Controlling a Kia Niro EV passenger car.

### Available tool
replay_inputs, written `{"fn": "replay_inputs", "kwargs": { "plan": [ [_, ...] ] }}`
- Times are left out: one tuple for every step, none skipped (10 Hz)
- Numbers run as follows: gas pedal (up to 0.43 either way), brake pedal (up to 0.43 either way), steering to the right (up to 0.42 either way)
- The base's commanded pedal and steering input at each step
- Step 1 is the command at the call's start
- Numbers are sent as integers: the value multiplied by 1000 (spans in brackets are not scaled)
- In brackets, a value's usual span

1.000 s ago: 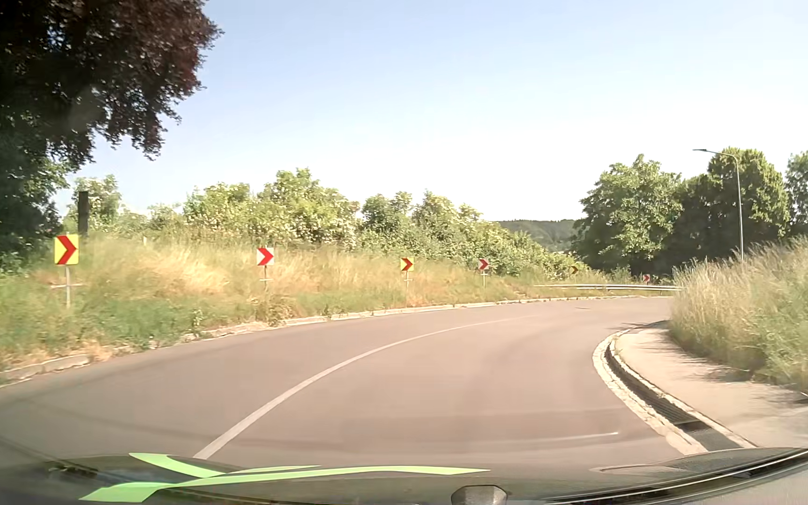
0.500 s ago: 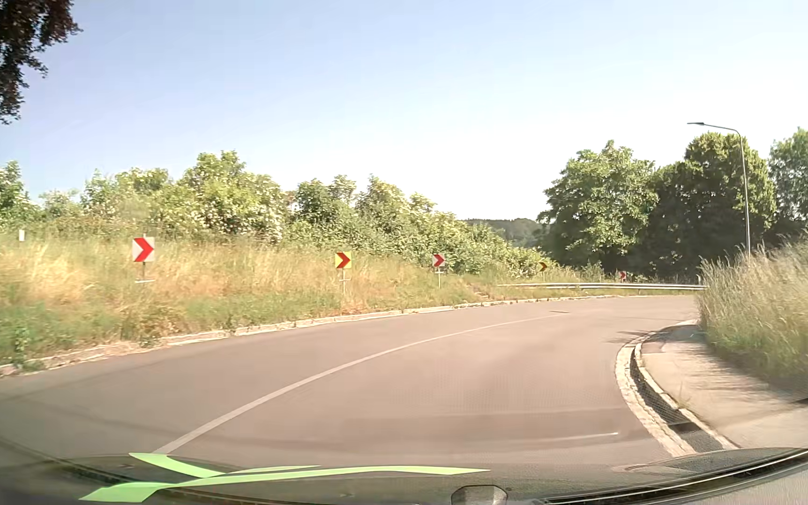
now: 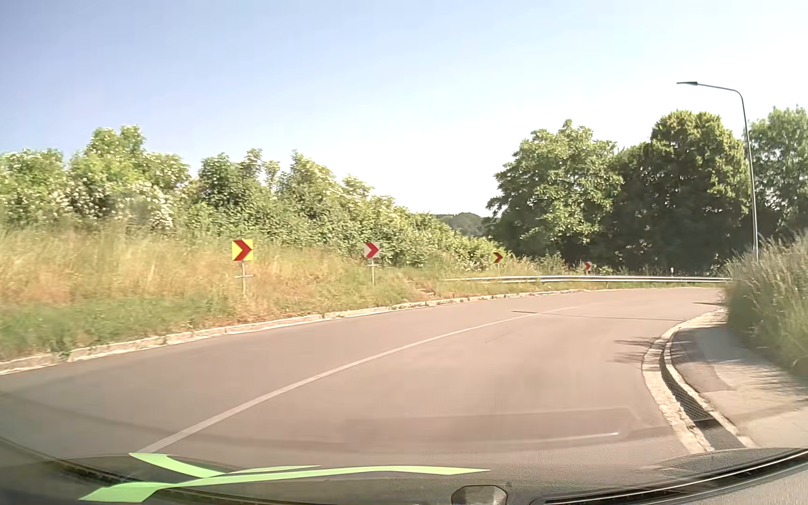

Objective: Follow the waypoints while adhering to traffic rules and regulations

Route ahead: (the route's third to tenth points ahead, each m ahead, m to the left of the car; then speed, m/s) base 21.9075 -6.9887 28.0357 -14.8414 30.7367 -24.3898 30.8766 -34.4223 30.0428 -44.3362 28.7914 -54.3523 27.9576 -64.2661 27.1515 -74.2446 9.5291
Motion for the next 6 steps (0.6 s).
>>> {"fn": "replay_inputs", "kwargs": {
  "plan": [
    [87,0,110],
    [98,0,120],
    [98,0,130],
    [98,0,141],
    [98,0,149],
    [98,0,152]
  ]
}}
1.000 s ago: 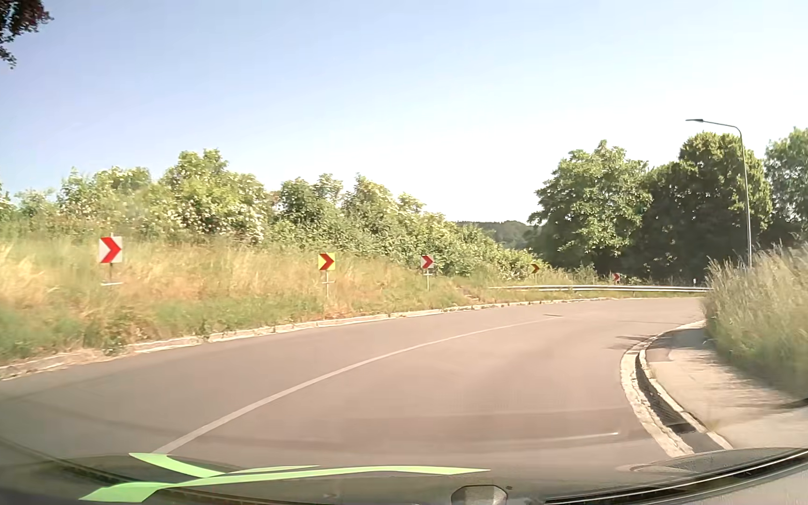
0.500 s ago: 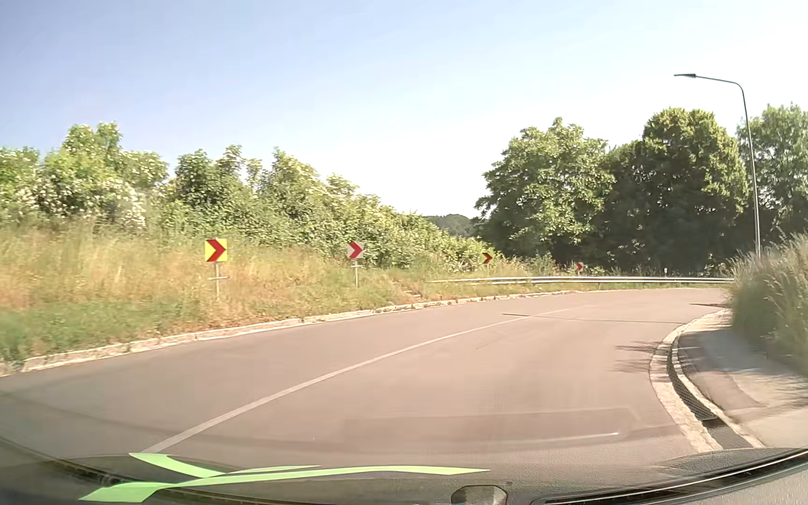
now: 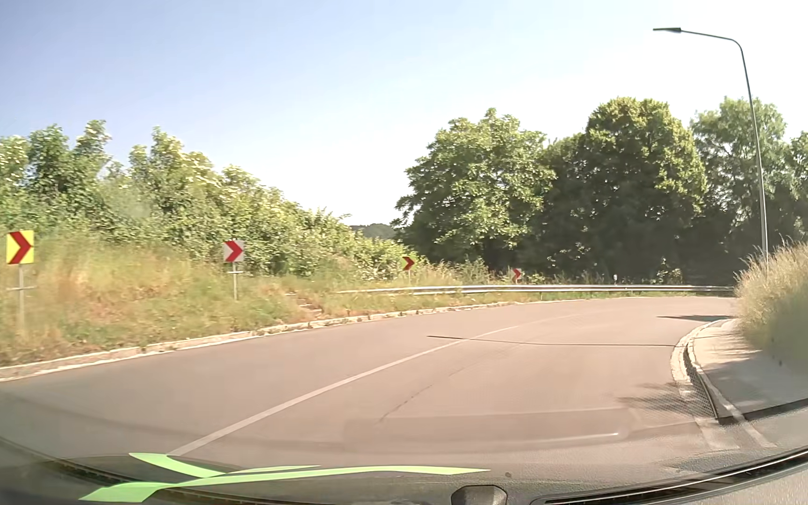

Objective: Follow the waypoints while adhering to traffic rules and regulations

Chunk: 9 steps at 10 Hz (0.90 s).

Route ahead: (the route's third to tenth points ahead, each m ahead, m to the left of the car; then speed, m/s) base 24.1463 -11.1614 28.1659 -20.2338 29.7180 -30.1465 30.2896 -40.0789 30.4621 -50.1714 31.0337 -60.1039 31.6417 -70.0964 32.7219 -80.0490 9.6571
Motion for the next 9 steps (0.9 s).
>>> {"fn": "replay_inputs", "kwargs": {
  "plan": [
    [87,0,158],
    [87,0,162],
    [79,0,165],
    [59,0,165],
    [59,0,165],
    [28,0,163],
    [20,0,156],
    [20,0,148],
    [28,0,138]
  ]
}}
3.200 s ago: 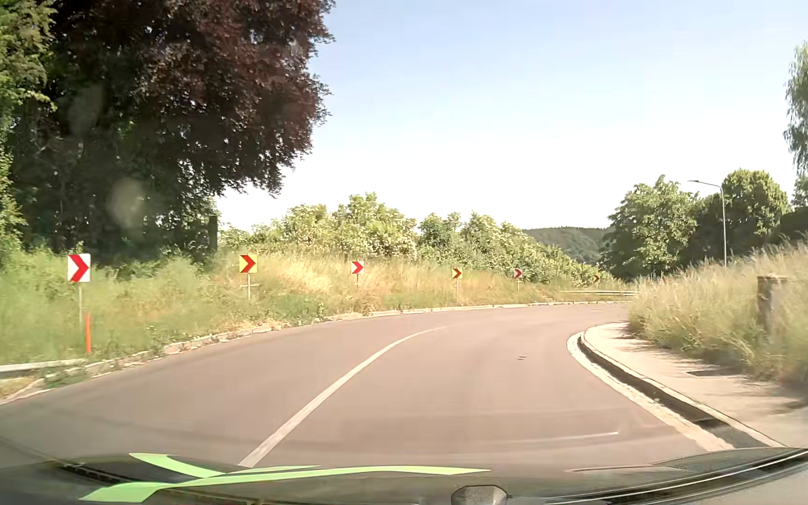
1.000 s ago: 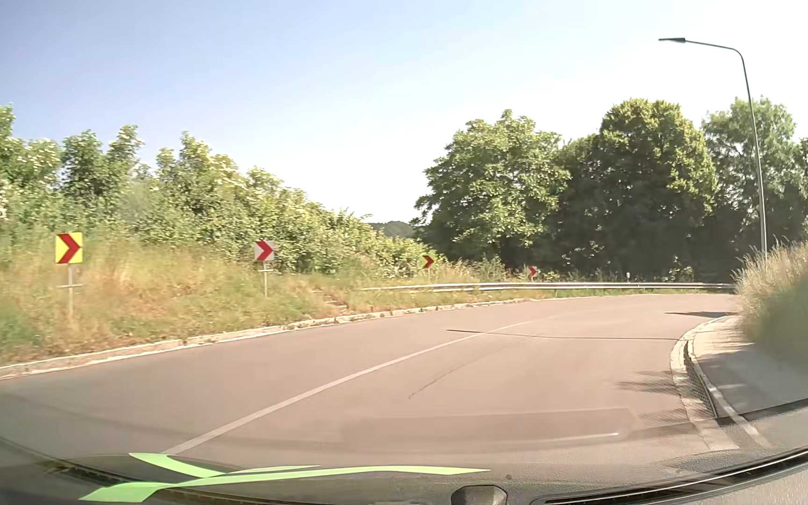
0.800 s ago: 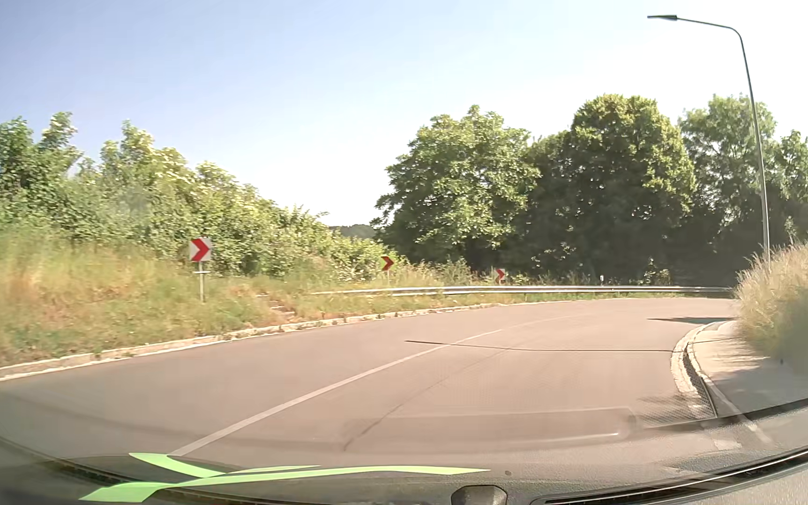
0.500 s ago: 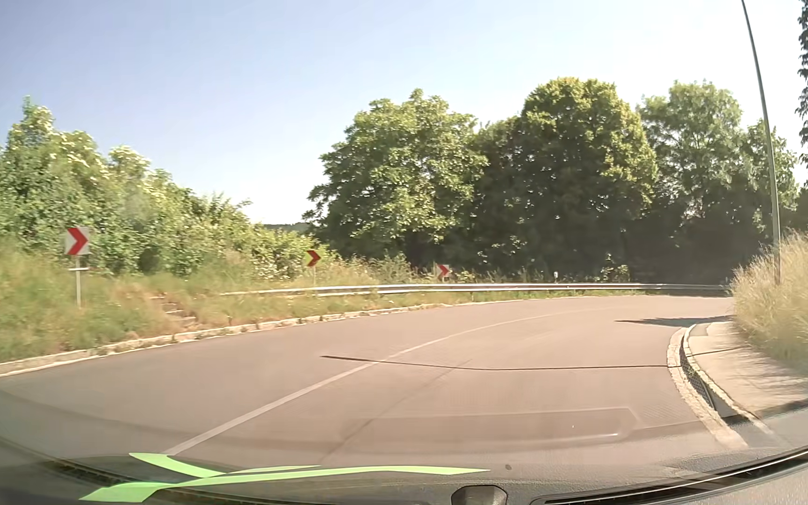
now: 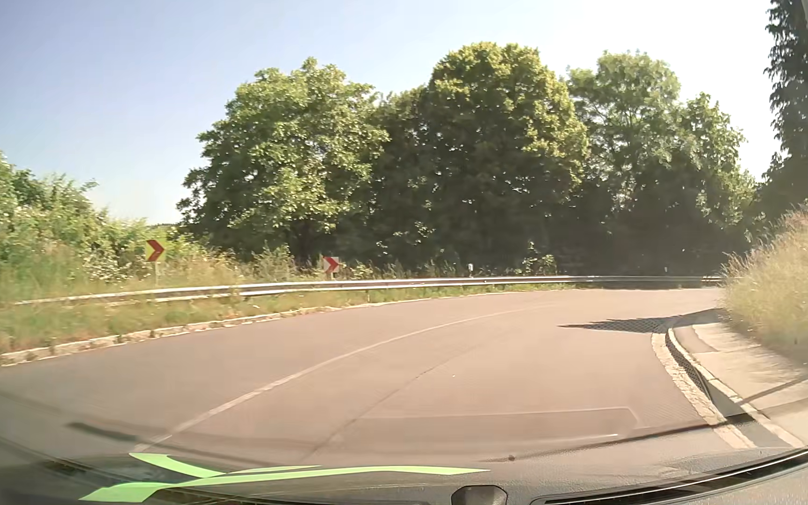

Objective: Follow the waypoints while adhering to traffic rules and regulations

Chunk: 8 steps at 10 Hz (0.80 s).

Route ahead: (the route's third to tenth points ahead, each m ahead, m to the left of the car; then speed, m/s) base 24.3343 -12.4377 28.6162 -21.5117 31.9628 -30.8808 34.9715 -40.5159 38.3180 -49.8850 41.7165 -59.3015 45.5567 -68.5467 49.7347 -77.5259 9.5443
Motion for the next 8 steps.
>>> {"fn": "replay_inputs", "kwargs": {
  "plan": [
    [39,0,130],
    [47,0,128],
    [47,0,130],
    [47,0,139],
    [47,0,144],
    [47,0,144],
    [59,0,138],
    [79,0,131]
  ]
}}
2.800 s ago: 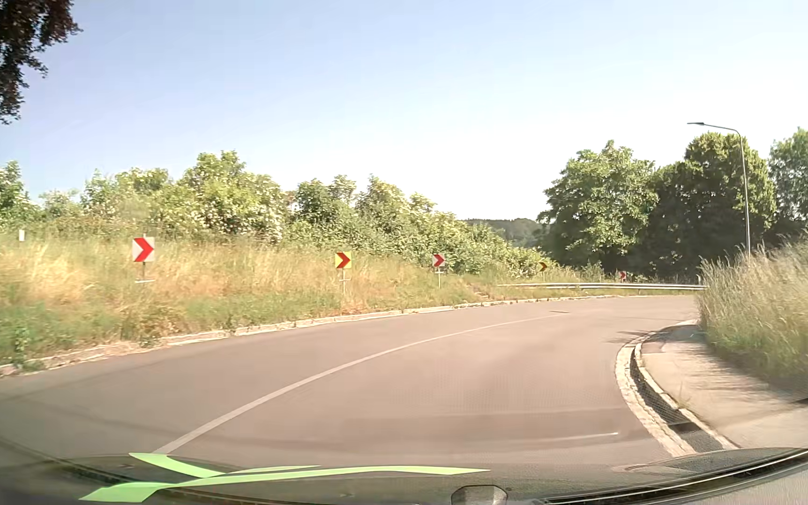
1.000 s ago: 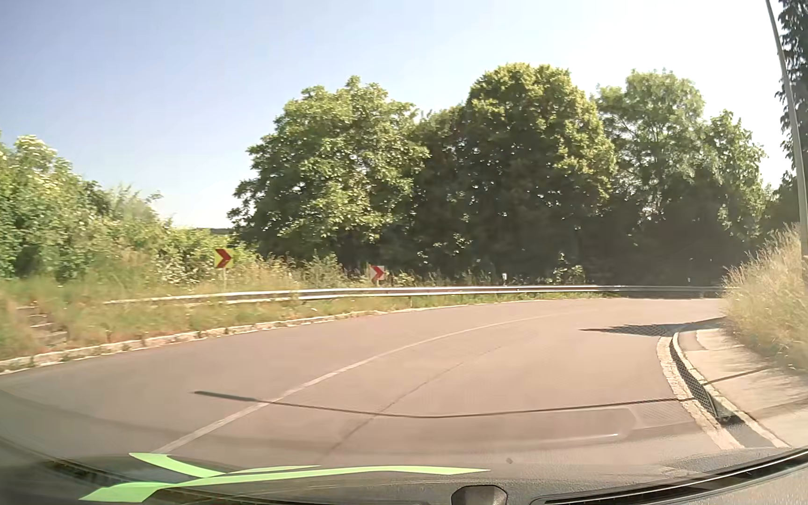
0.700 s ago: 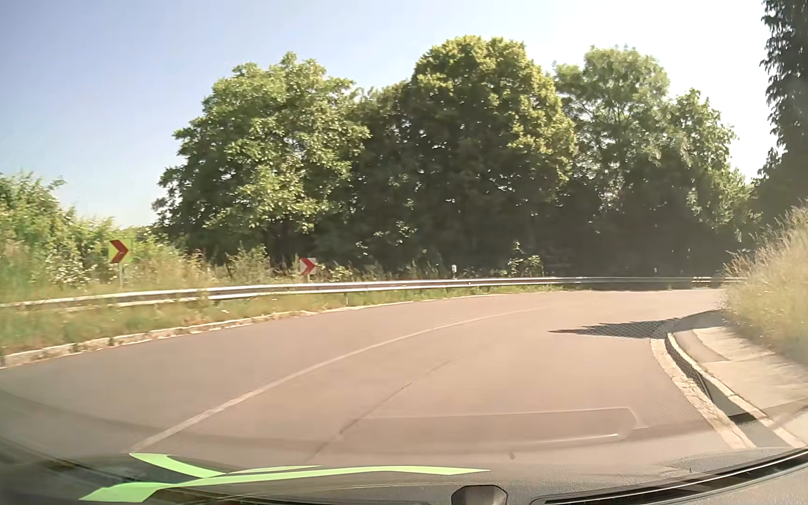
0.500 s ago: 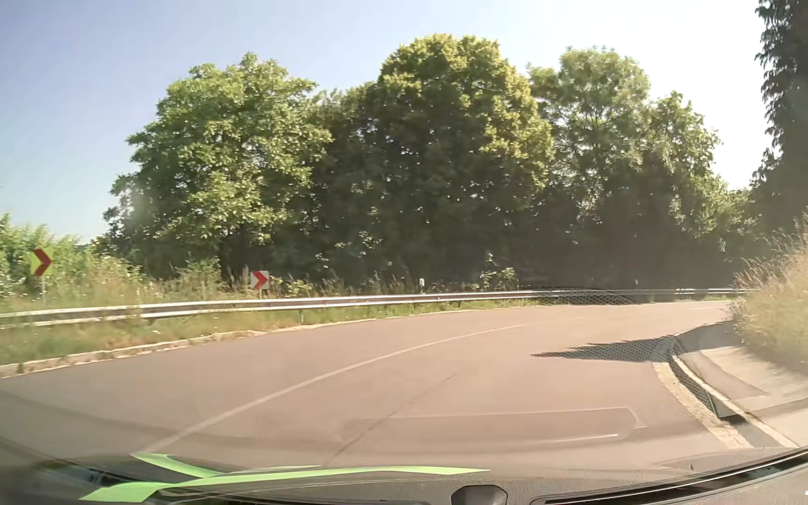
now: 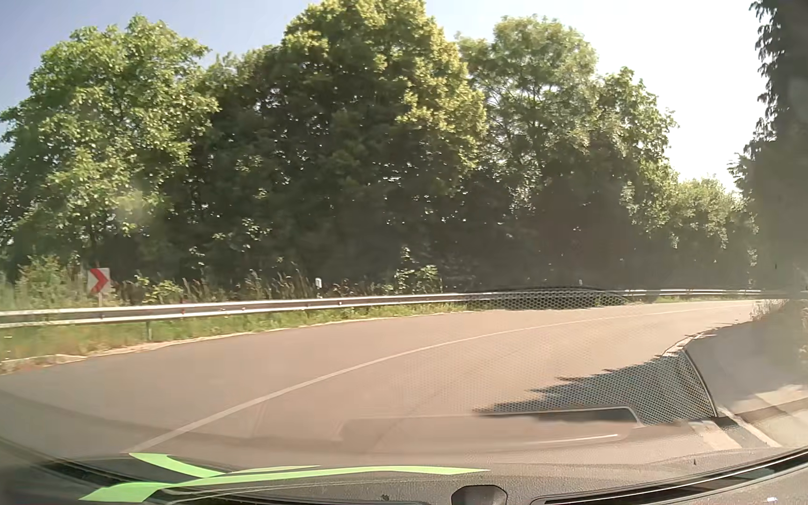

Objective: Follow the waypoints while adhering to traffic rules and regulations

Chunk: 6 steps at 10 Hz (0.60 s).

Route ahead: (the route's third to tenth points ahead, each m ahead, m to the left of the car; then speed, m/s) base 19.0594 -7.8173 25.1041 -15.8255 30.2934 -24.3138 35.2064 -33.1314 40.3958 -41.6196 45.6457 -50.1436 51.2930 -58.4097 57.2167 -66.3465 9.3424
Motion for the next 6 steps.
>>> {"fn": "replay_inputs", "kwargs": {
  "plan": [
    [98,0,127],
    [110,0,126],
    [110,0,135],
    [110,0,149],
    [110,0,166],
    [87,0,173]
  ]
}}
